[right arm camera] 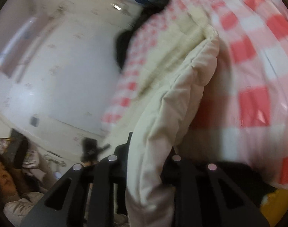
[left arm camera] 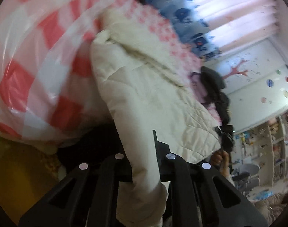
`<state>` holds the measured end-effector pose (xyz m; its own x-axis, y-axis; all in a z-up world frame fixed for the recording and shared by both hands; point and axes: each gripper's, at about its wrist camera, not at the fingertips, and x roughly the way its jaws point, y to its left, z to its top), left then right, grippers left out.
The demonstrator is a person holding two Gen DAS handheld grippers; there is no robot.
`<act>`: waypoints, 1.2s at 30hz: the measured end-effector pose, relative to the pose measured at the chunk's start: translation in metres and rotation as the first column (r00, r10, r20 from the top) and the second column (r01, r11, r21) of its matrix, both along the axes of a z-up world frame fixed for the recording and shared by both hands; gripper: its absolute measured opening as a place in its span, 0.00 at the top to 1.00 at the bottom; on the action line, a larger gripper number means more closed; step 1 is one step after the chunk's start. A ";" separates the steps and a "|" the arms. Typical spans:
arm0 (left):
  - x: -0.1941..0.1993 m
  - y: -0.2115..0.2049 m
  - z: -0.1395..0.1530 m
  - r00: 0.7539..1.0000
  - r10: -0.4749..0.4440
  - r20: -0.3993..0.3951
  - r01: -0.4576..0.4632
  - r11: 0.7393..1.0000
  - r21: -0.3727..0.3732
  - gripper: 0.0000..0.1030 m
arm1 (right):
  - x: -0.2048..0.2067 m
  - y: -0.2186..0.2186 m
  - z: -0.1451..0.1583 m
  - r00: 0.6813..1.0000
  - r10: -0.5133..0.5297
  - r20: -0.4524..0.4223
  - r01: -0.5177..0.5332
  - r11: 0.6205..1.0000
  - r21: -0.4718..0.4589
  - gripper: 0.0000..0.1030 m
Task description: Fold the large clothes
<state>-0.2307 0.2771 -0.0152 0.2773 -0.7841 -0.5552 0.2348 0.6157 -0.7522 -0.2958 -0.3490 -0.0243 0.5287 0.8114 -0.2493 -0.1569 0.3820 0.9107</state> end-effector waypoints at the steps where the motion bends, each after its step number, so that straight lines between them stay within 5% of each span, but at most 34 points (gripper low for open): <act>1: -0.008 0.000 0.016 0.999 -0.023 0.041 0.024 1.000 -0.018 0.90 | -0.006 -0.002 0.009 0.999 -0.012 0.050 0.010 0.999 0.051 0.78; 4: -0.026 0.006 0.049 0.991 -0.069 0.113 0.074 0.996 -0.044 0.90 | -0.022 -0.006 0.032 0.983 -0.031 0.178 0.000 0.985 0.174 0.79; 7: -0.037 0.014 0.062 0.989 -0.059 0.139 0.059 0.998 0.005 0.90 | -0.036 -0.012 0.045 0.967 -0.044 0.252 -0.015 0.974 0.226 0.79; 16: -0.037 0.001 0.056 0.988 -0.028 0.150 -0.003 0.980 0.197 0.90 | -0.019 -0.018 0.006 0.981 -0.080 0.179 0.021 0.951 0.310 0.79; 20: -0.035 -0.006 0.067 0.981 -0.018 0.192 -0.030 0.970 0.240 0.90 | -0.007 -0.019 0.012 0.978 -0.080 0.193 0.017 0.950 0.311 0.79; 27: 0.019 0.015 0.094 0.969 0.135 0.205 -0.139 0.990 0.002 0.90 | 0.039 -0.028 0.030 0.969 -0.124 0.213 0.045 0.939 0.340 0.79; 32: 0.100 0.014 0.112 0.942 0.258 0.215 -0.240 0.965 -0.106 0.90 | 0.106 -0.043 0.057 0.954 -0.203 0.223 0.118 0.932 0.343 0.79; 36: 0.180 -0.001 0.095 0.920 0.354 0.171 -0.340 0.935 -0.105 0.90 | 0.174 -0.054 0.057 0.947 -0.276 0.166 0.213 0.924 0.317 0.79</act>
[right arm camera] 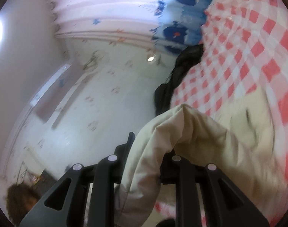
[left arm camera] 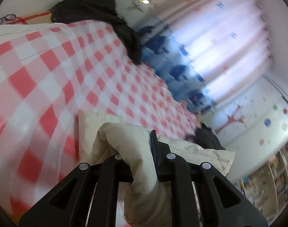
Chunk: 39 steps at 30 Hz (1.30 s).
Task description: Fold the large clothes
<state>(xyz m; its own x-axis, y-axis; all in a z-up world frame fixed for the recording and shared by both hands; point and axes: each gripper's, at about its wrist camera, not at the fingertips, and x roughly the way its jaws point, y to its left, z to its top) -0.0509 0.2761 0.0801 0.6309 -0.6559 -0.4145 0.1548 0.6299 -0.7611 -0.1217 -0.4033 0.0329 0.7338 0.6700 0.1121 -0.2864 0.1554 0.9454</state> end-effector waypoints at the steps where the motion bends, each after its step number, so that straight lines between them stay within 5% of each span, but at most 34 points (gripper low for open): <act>1: 0.018 -0.004 -0.007 1.000 0.021 -0.017 -0.021 1.000 0.000 0.90 | 0.016 -0.002 -0.005 1.000 -0.017 -0.024 0.017 1.000 -0.005 0.79; 7: 0.113 -0.043 -0.066 0.985 0.132 -0.111 -0.124 0.990 0.073 0.89 | 0.103 -0.011 -0.064 0.965 -0.105 -0.242 0.092 0.994 -0.065 0.79; 12: 0.164 -0.068 -0.151 0.940 0.155 -0.303 -0.103 0.978 0.182 0.78 | 0.137 -0.014 -0.127 0.902 -0.117 -0.416 0.100 0.993 -0.063 0.69; 15: 0.157 -0.072 -0.175 0.956 0.141 -0.259 -0.092 0.977 0.191 0.77 | 0.134 -0.014 -0.143 0.910 -0.090 -0.405 0.079 0.996 -0.043 0.63; 17: 0.153 -0.067 -0.177 0.962 0.126 -0.244 -0.091 0.984 0.151 0.74 | 0.121 -0.016 -0.149 0.924 -0.075 -0.376 0.081 0.997 0.002 0.61; 20: 0.149 -0.046 -0.166 0.947 0.105 -0.304 -0.100 0.995 0.033 0.54 | 0.101 -0.024 -0.148 0.924 -0.105 -0.367 0.123 0.992 0.028 0.50; 22: 0.140 -0.035 -0.137 0.952 0.152 -0.266 -0.146 0.988 0.043 0.34 | 0.087 -0.029 -0.121 0.924 -0.184 -0.334 0.160 0.982 -0.098 0.34; 24: 0.125 -0.033 -0.096 0.972 0.197 -0.131 -0.189 0.980 0.069 0.14 | 0.079 -0.022 -0.078 0.946 -0.231 -0.228 0.168 0.949 -0.265 0.30; 27: 0.111 -0.061 -0.057 0.984 0.178 0.006 -0.177 0.970 0.166 0.11 | 0.087 0.014 -0.021 0.972 -0.204 -0.118 0.120 0.859 -0.498 0.16; 30: 0.116 -0.134 -0.043 0.994 0.047 0.103 -0.076 0.951 0.300 0.10 | 0.122 0.070 0.003 0.981 -0.149 -0.123 0.017 0.700 -0.713 0.16; 33: 0.133 -0.190 -0.056 0.990 -0.049 0.130 -0.006 0.920 0.391 0.10 | 0.167 0.120 -0.005 0.977 -0.134 -0.167 -0.072 0.528 -0.847 0.16; 35: 0.144 -0.207 -0.072 0.993 -0.056 0.108 0.000 0.888 0.459 0.10 | 0.191 0.142 -0.025 0.970 -0.149 -0.191 -0.114 0.414 -0.903 0.16; 37: 0.167 -0.215 -0.115 1.000 -0.026 -0.011 0.028 0.863 0.505 0.10 | 0.210 0.149 -0.059 0.949 -0.205 -0.239 -0.171 0.299 -0.939 0.12; 38: 0.172 -0.212 -0.138 0.996 -0.017 -0.084 0.055 0.878 0.475 0.10 | 0.222 0.147 -0.083 0.932 -0.222 -0.287 -0.221 0.277 -0.935 0.09; 39: 0.176 -0.204 -0.158 0.992 -0.009 -0.122 0.059 0.911 0.409 0.10 | 0.228 0.141 -0.108 0.912 -0.209 -0.353 -0.279 0.315 -0.907 0.08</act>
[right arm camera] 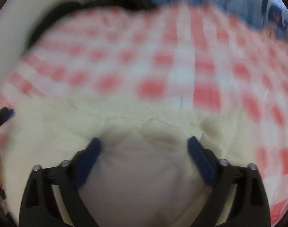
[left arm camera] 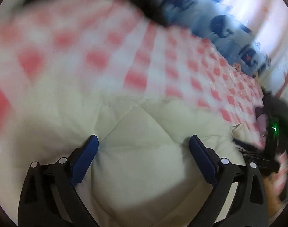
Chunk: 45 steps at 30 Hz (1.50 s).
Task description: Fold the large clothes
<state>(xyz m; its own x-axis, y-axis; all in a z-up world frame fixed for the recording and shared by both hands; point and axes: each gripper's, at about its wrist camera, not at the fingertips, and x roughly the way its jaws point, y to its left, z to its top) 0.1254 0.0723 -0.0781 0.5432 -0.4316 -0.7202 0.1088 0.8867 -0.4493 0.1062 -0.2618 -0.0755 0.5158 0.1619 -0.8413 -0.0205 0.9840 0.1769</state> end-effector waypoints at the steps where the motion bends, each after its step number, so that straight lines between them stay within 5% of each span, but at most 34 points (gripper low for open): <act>1: 0.000 0.003 -0.003 1.000 0.002 -0.005 -0.002 1.000 -0.004 0.10 | -0.002 -0.011 -0.008 1.000 -0.020 0.011 0.019 0.996 0.082 0.08; 6: -0.022 -0.001 0.031 0.995 0.054 0.081 -0.063 0.992 0.110 0.10 | -0.008 -0.012 -0.004 1.000 -0.003 -0.010 0.003 0.999 0.050 0.08; 11: -0.073 0.002 0.068 0.964 0.085 0.252 -0.144 0.963 0.226 0.08 | -0.085 0.019 0.065 0.976 0.023 0.217 -0.027 1.000 0.014 0.07; 13: -0.076 0.008 0.059 0.972 0.082 0.218 -0.141 0.952 0.270 0.08 | -0.104 0.030 0.061 0.972 0.017 0.234 -0.020 1.000 0.010 0.07; 15: -0.067 0.014 0.030 0.993 0.078 0.084 -0.099 0.955 0.279 0.08 | -0.105 0.041 0.022 0.989 0.008 0.144 -0.005 1.000 -0.023 0.06; 16: -0.066 0.015 0.026 0.994 0.077 0.080 -0.097 0.958 0.271 0.08 | -0.106 0.047 0.005 0.986 0.030 0.166 -0.023 0.999 -0.042 0.05; 19: -0.081 0.013 0.034 0.990 0.062 0.124 -0.101 0.933 0.345 0.08 | -0.104 0.052 0.018 0.988 0.035 0.154 -0.025 0.998 -0.062 0.06; 22: -0.097 0.009 0.049 0.978 0.043 0.204 -0.122 0.912 0.392 0.08 | -0.120 0.047 0.046 0.971 -0.012 0.237 0.001 0.999 0.045 0.06; 29: -0.105 0.013 0.051 0.975 0.044 0.216 -0.128 0.912 0.390 0.08 | -0.060 0.129 0.072 0.959 0.158 0.237 -0.148 0.987 -0.061 0.06; 33: -0.098 0.020 0.043 0.980 0.055 0.189 -0.119 0.930 0.347 0.08 | -0.010 0.163 0.009 0.980 0.188 0.063 -0.182 0.980 -0.084 0.05; 38: -0.095 0.016 0.038 0.982 0.048 0.180 -0.112 0.925 0.363 0.08 | -0.018 0.148 0.017 0.981 0.175 0.085 -0.175 0.985 -0.008 0.07; 41: -0.095 0.016 0.040 0.981 0.051 0.187 -0.117 0.925 0.362 0.08 | -0.052 0.124 0.048 0.973 0.132 0.189 -0.123 0.991 -0.056 0.07; 45: -0.098 0.011 0.045 0.976 0.044 0.211 -0.121 0.922 0.368 0.08 | -0.080 0.071 0.048 0.978 -0.013 0.208 0.038 0.992 -0.117 0.07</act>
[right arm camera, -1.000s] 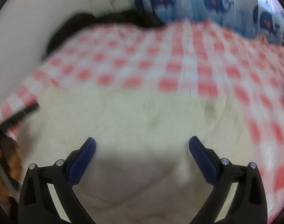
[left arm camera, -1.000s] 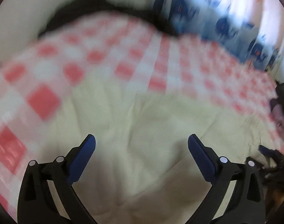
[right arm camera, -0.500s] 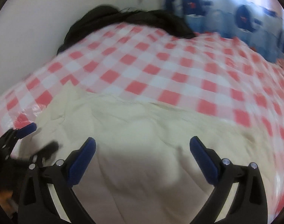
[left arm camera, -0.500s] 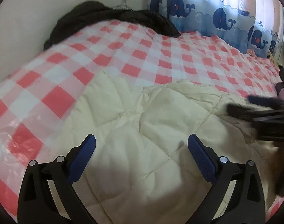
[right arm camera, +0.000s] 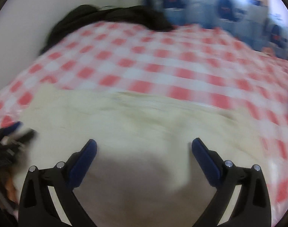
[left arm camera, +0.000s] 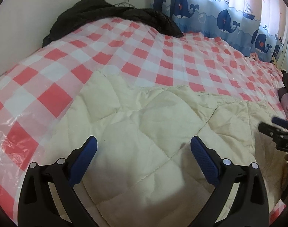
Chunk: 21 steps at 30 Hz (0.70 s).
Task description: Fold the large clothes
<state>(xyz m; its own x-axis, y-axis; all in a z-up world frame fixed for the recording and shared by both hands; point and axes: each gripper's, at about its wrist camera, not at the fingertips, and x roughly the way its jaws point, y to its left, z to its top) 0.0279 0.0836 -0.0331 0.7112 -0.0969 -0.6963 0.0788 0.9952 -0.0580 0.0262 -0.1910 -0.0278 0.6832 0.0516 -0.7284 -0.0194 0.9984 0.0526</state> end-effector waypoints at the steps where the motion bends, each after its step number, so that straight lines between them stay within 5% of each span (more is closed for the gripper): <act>1: -0.001 -0.002 0.000 1.000 -0.004 0.004 0.004 1.000 0.007 0.08 | -0.003 -0.016 -0.007 0.999 -0.045 -0.015 0.045 0.999 -0.001 0.07; 4: -0.001 -0.008 0.002 1.000 -0.010 0.016 0.010 1.000 0.021 0.08 | 0.003 -0.045 -0.032 0.996 -0.067 -0.065 0.075 0.988 0.132 0.06; 6: -0.001 -0.011 0.004 1.000 -0.017 0.019 0.017 1.000 0.019 0.08 | 0.005 -0.037 -0.028 0.996 -0.062 -0.064 0.067 0.994 0.091 0.07; 11: -0.007 -0.019 0.014 0.998 -0.027 0.062 0.028 1.000 -0.007 0.08 | -0.017 -0.049 0.014 0.984 -0.130 0.119 0.123 0.990 0.070 0.07; 14: -0.012 -0.027 0.022 0.993 -0.033 0.110 0.035 0.999 -0.015 0.08 | -0.011 -0.075 -0.004 0.976 -0.211 0.048 0.208 0.976 0.064 0.07; 16: -0.014 -0.032 0.025 0.991 -0.042 0.125 0.045 0.999 -0.020 0.08 | 0.005 -0.091 -0.036 0.971 -0.219 -0.099 0.230 0.966 0.121 0.06; 21: -0.011 -0.044 0.028 0.992 -0.044 0.117 0.053 0.996 -0.069 0.08 | 0.004 -0.092 -0.017 0.971 -0.237 -0.023 0.238 0.966 0.105 0.06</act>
<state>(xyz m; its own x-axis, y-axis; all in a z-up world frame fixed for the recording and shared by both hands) 0.0170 0.0392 -0.0051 0.7796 -0.1800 -0.5998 0.1372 0.9836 -0.1169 0.0297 -0.2833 -0.0451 0.6778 -0.0334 -0.7345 0.2186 0.9629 0.1580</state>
